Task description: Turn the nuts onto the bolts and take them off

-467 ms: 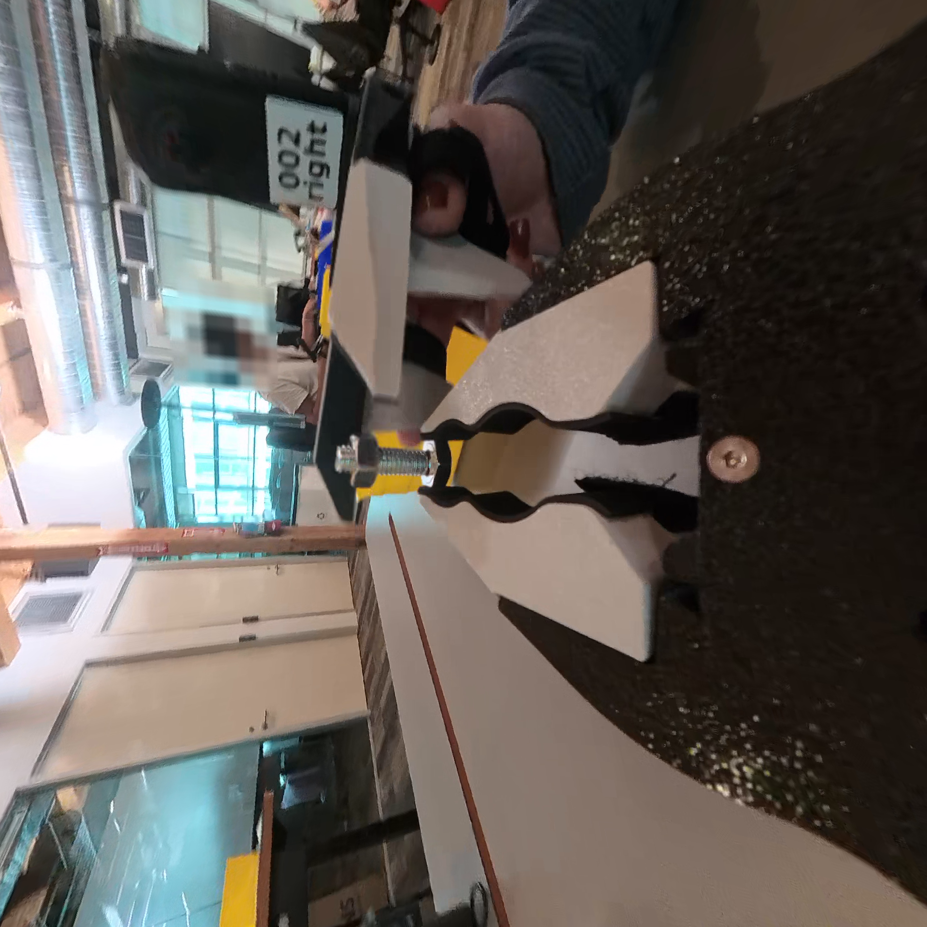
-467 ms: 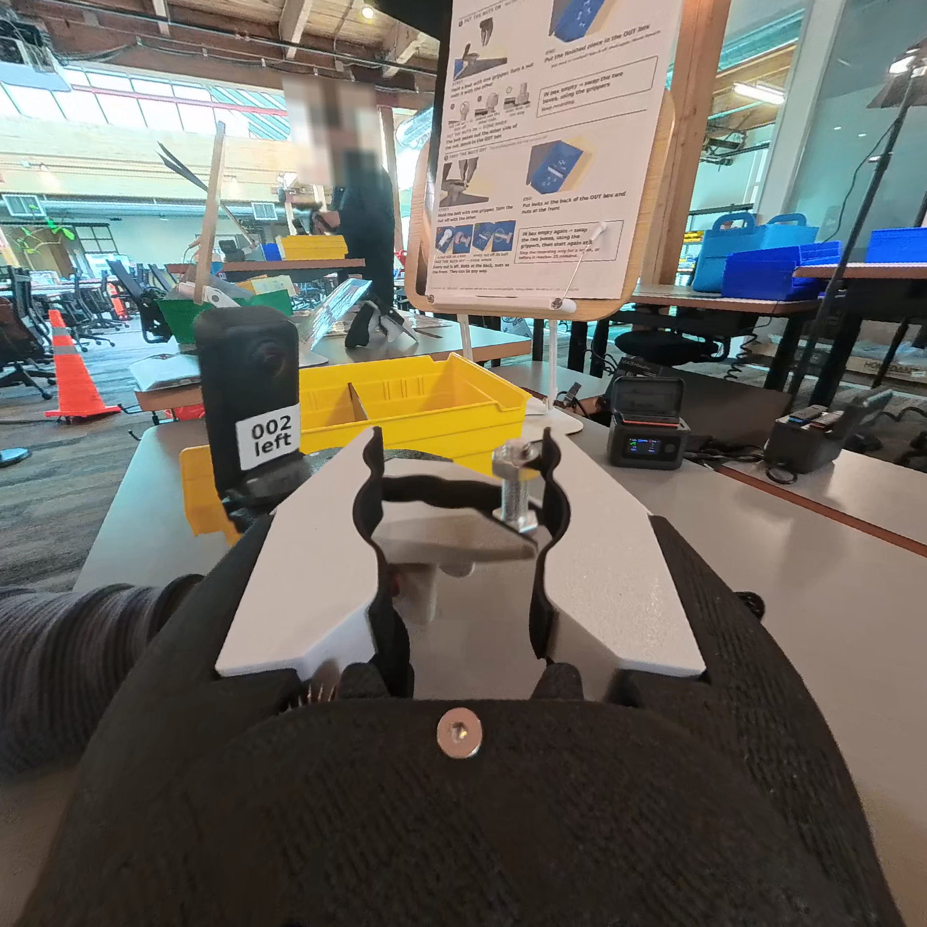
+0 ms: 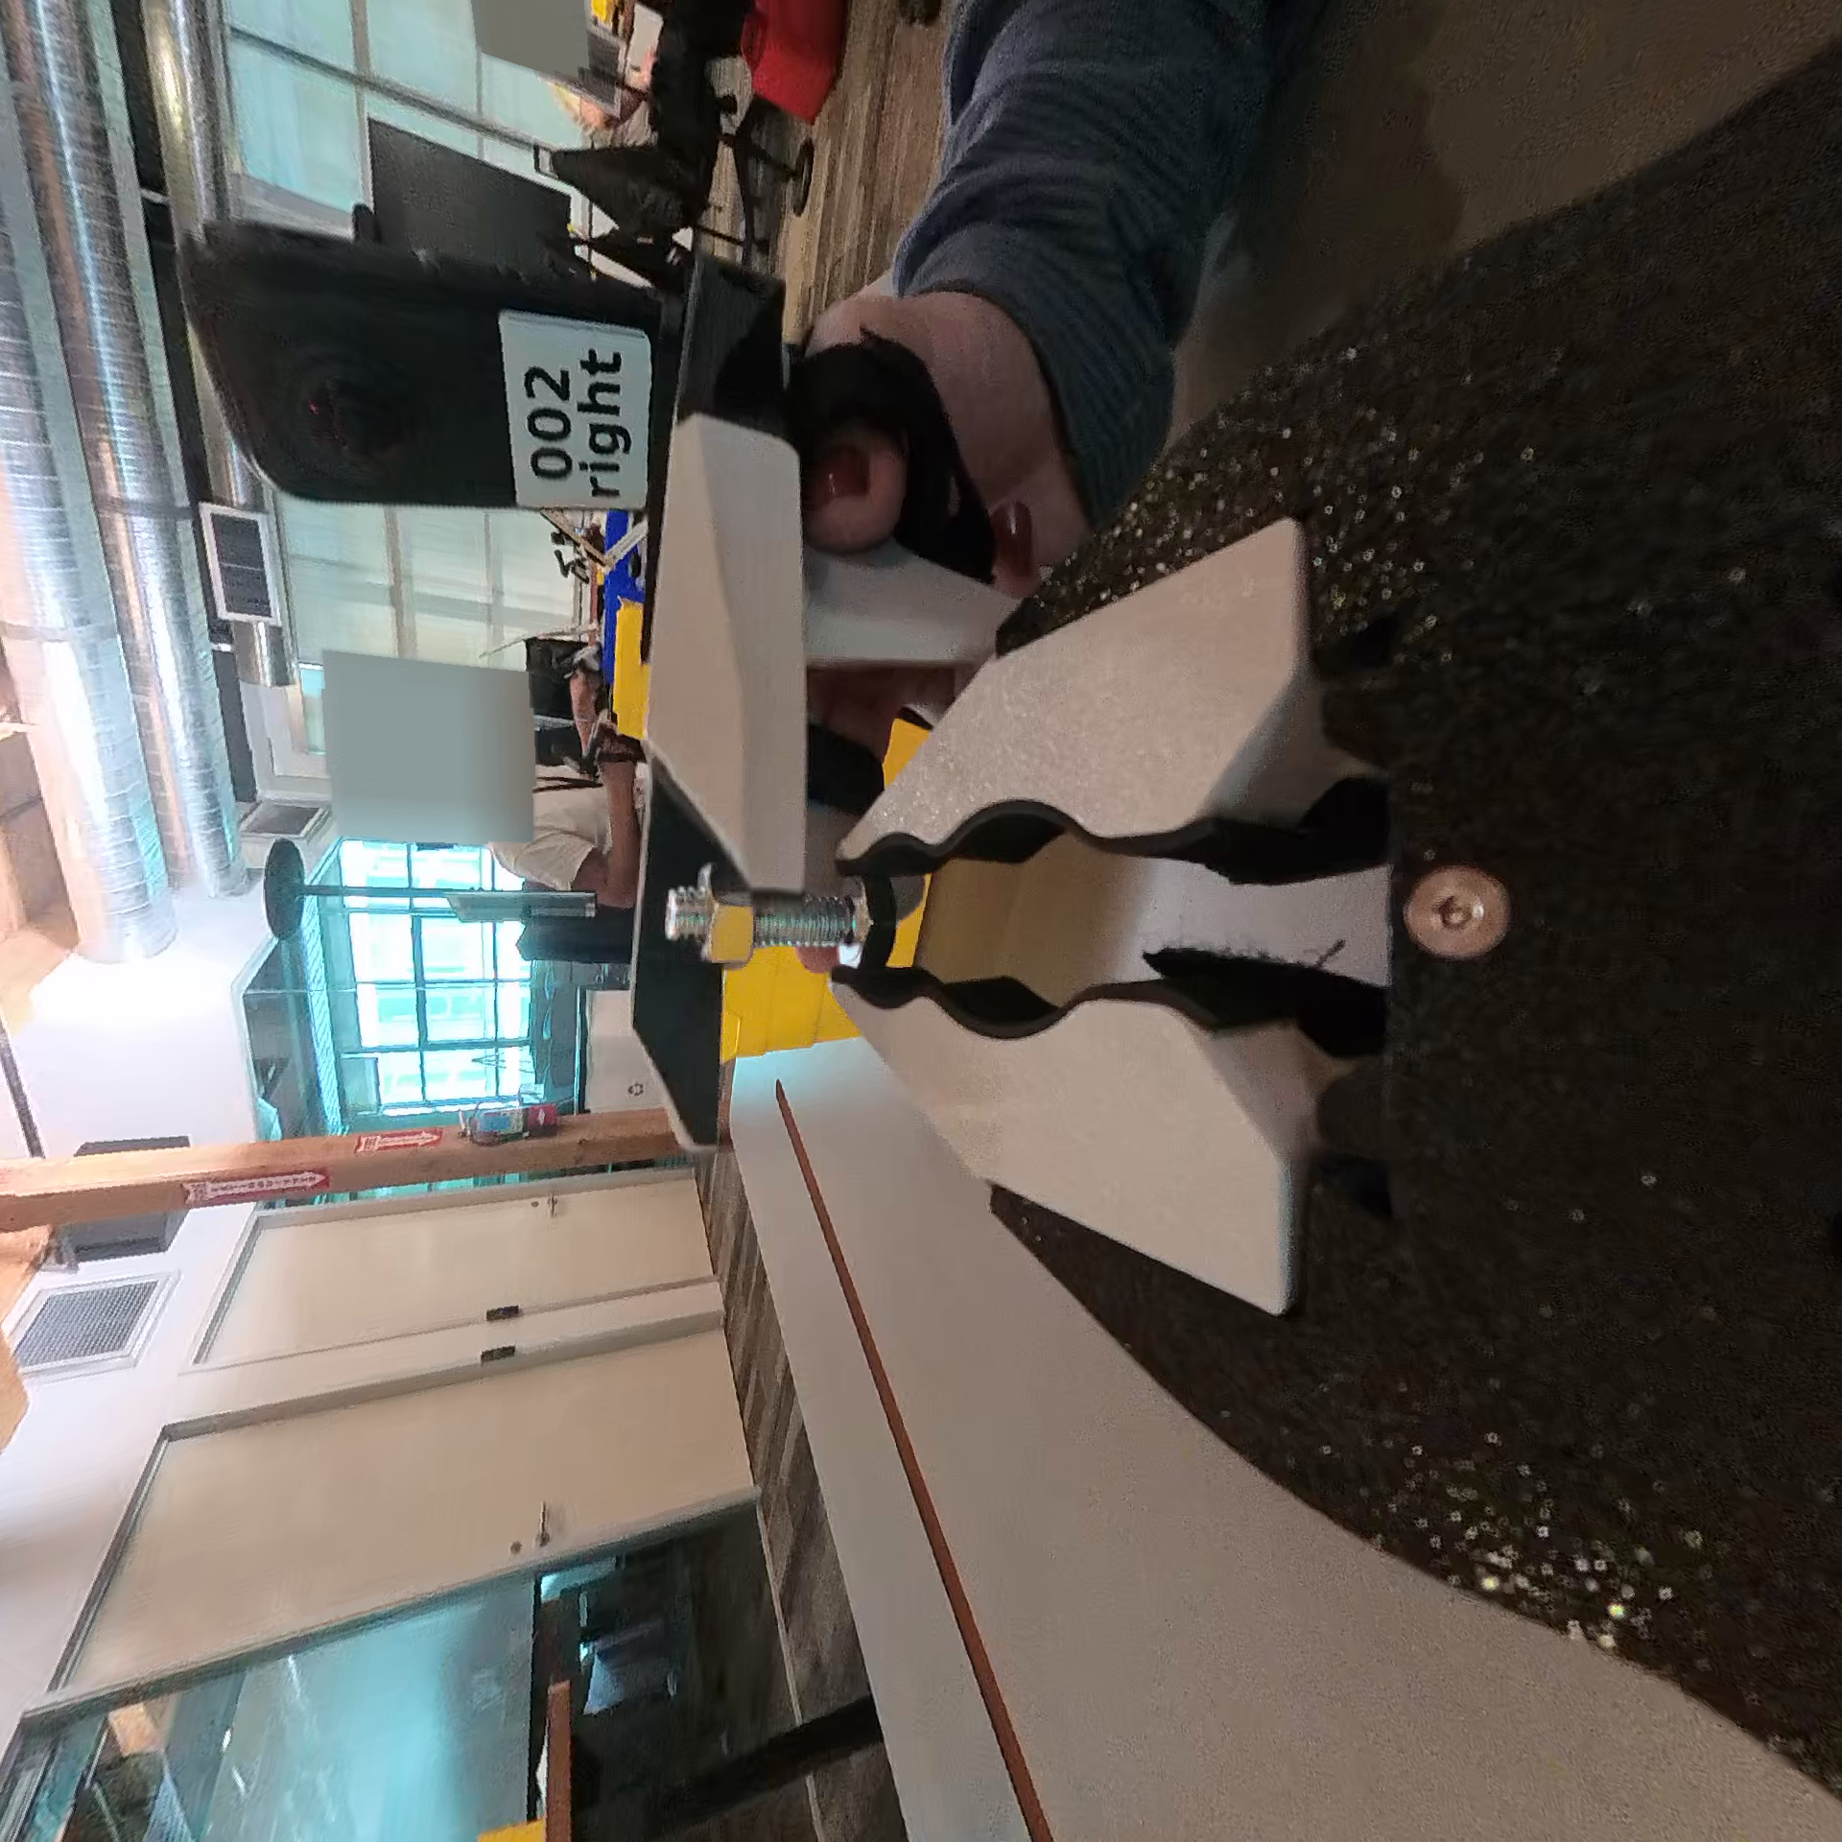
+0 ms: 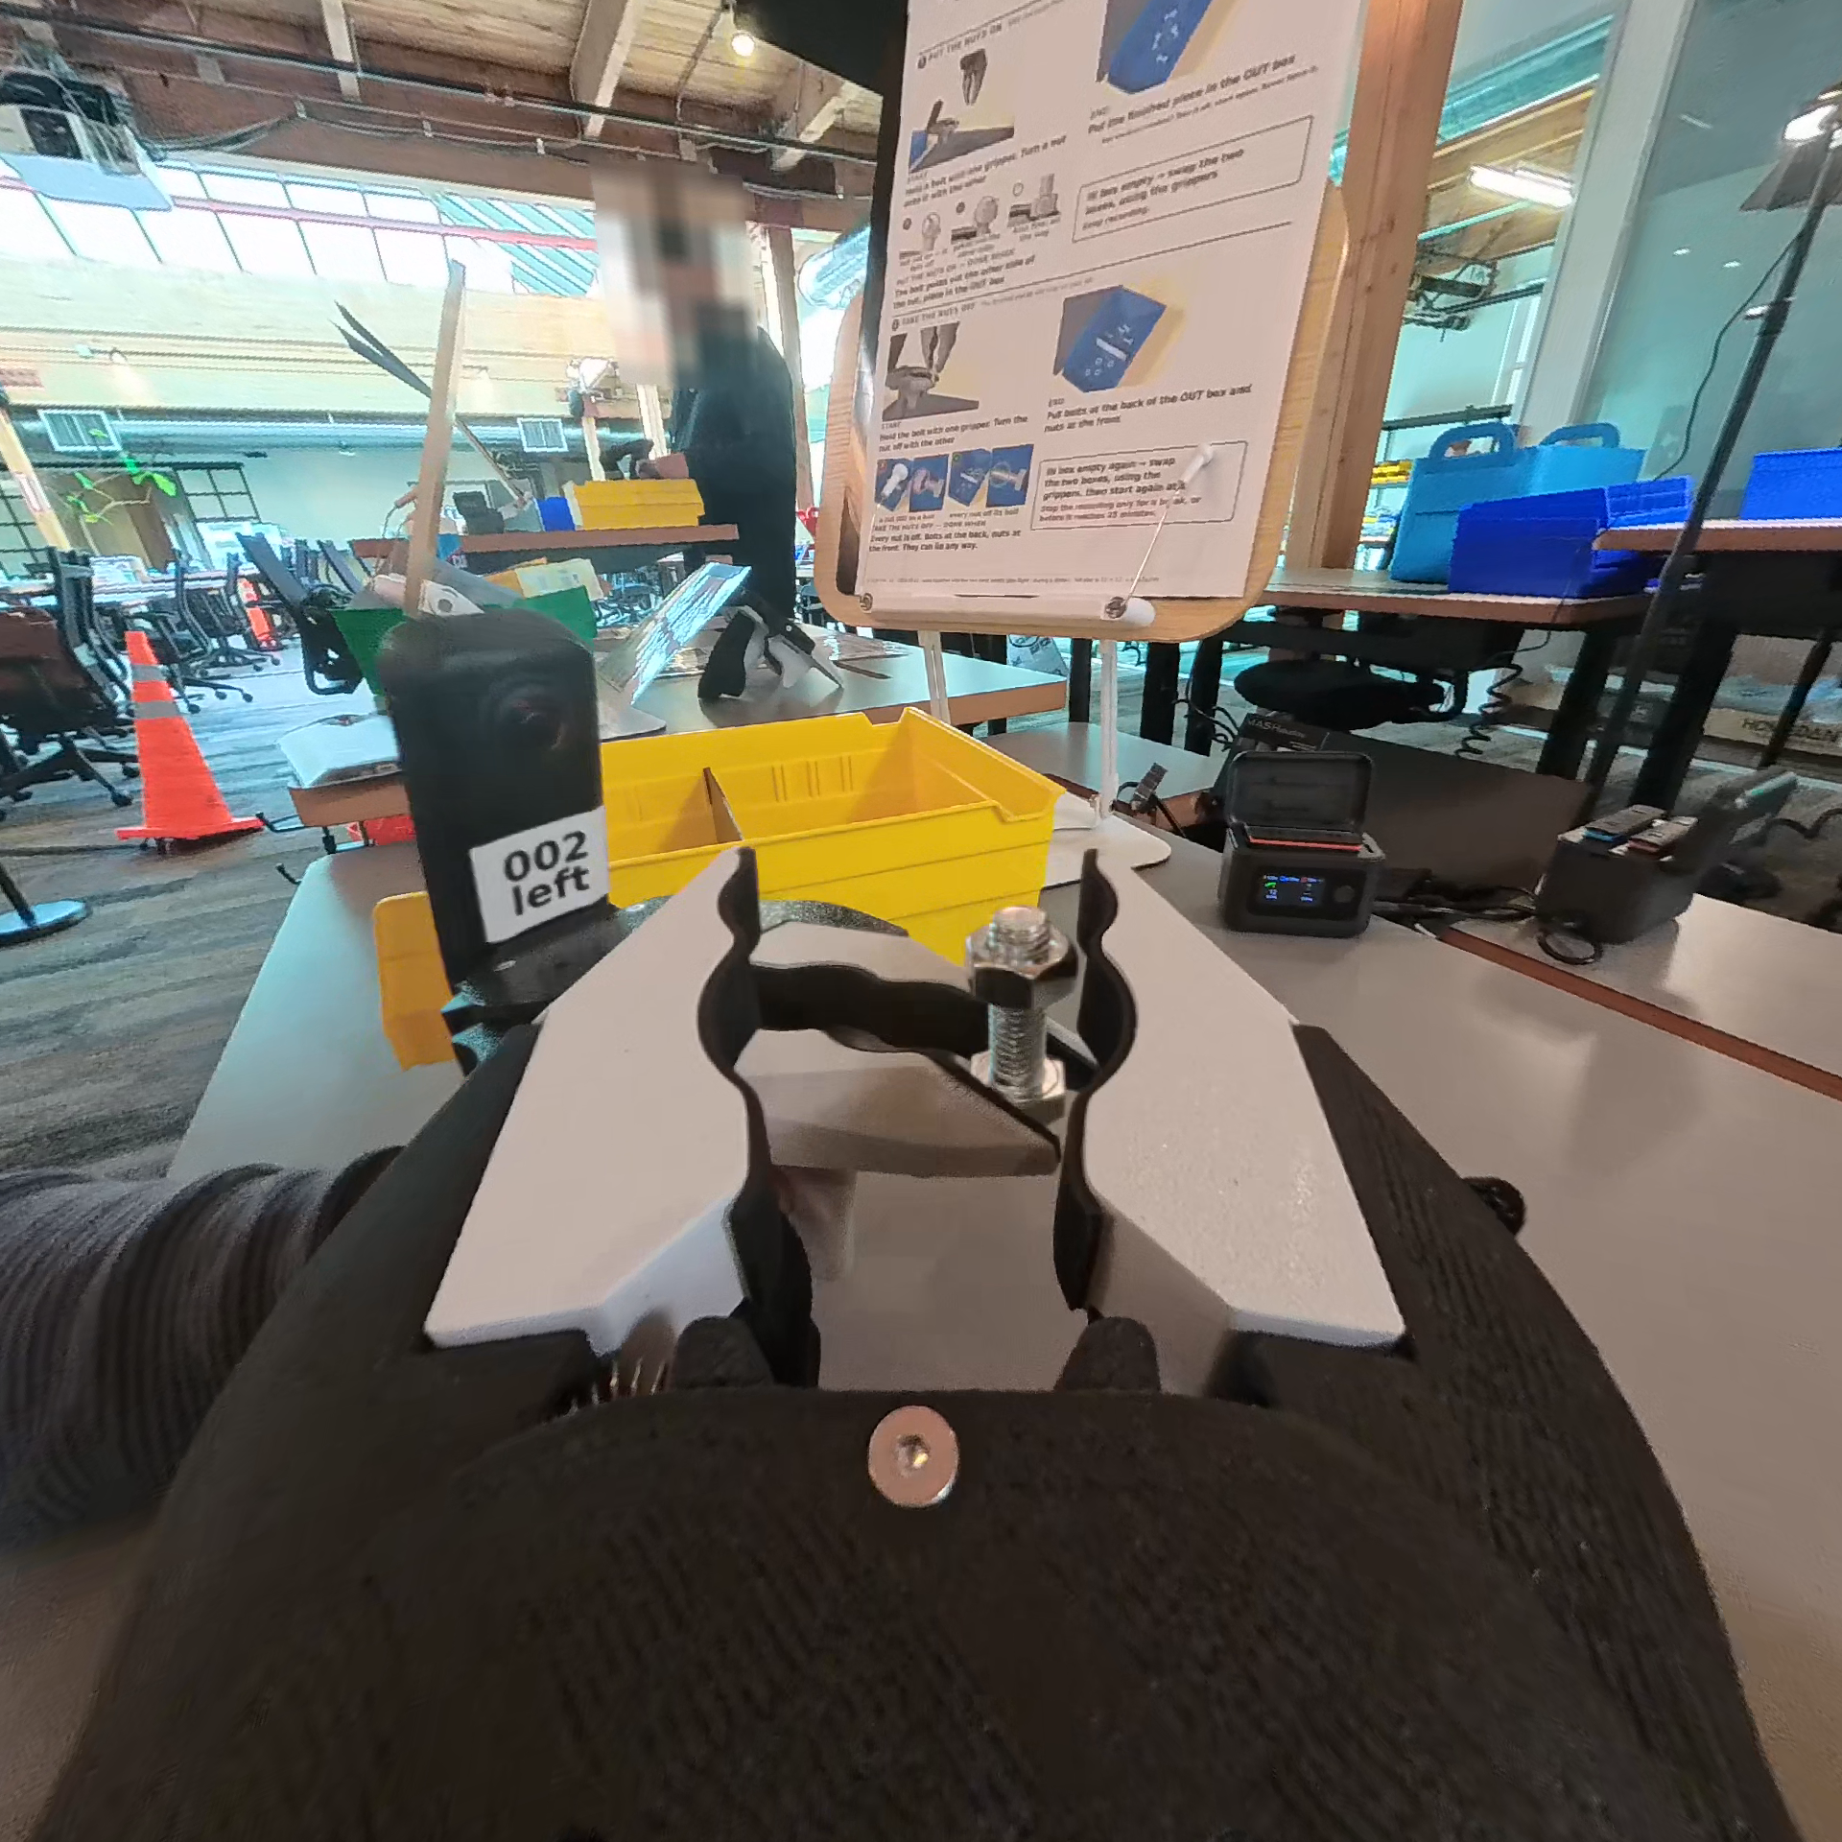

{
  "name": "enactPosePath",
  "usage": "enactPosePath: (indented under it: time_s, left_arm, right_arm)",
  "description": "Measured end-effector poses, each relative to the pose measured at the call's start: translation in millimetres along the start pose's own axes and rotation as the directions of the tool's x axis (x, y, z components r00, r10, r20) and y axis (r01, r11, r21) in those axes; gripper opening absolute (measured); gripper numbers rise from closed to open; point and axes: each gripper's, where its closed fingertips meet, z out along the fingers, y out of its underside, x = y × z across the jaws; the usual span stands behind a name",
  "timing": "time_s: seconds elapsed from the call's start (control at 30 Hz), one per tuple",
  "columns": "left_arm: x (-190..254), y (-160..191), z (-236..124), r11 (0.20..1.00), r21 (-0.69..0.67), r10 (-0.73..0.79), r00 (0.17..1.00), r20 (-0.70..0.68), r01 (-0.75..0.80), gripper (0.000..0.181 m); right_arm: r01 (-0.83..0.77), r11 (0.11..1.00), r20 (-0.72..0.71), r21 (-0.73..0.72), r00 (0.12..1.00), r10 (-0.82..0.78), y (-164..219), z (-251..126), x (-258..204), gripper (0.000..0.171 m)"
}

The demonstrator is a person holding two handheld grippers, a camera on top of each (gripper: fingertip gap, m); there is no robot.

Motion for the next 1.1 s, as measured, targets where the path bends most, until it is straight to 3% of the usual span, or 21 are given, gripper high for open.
enactPosePath:
  time_s: [0.03, 0.27, 0.53, 0.8, 1.1]
  left_arm:
    - [-3, 0, -1, 1.000, 0.004, -0.010, 1.000, 0.015, 0.010, 0.016]
    - [-41, -4, -18, 0.990, 0.065, -0.134, 0.976, 0.171, 0.124, 0.017]
    - [4, 3, 2, 1.000, -0.014, -0.005, 1.000, -0.024, 0.005, 0.016]
    - [-40, -2, -17, 0.992, 0.051, -0.120, 0.978, 0.173, 0.113, 0.017]
    - [0, 2, 1, 1.000, -0.005, -0.031, 0.999, -0.022, 0.031, 0.016]
  right_arm:
    - [0.001, 1.000, 0.007, -0.003, 1.000, -0.001, 0, 1, -1, 0.063]
    - [-0.014, 1.000, 0.015, 0.000, 1.000, 0.014, 0, -1, -1, 0.061]
    - [-0.003, 1.000, 0.008, -0.004, 1.000, 0.003, 1, 0, -1, 0.066]
    - [-0.005, 1.000, 0.024, -0.010, 1.000, 0.005, 2, 1, -3, 0.063]
    - [-0.004, 1.000, 0.007, -0.011, 1.000, 0.004, 2, 0, 0, 0.065]
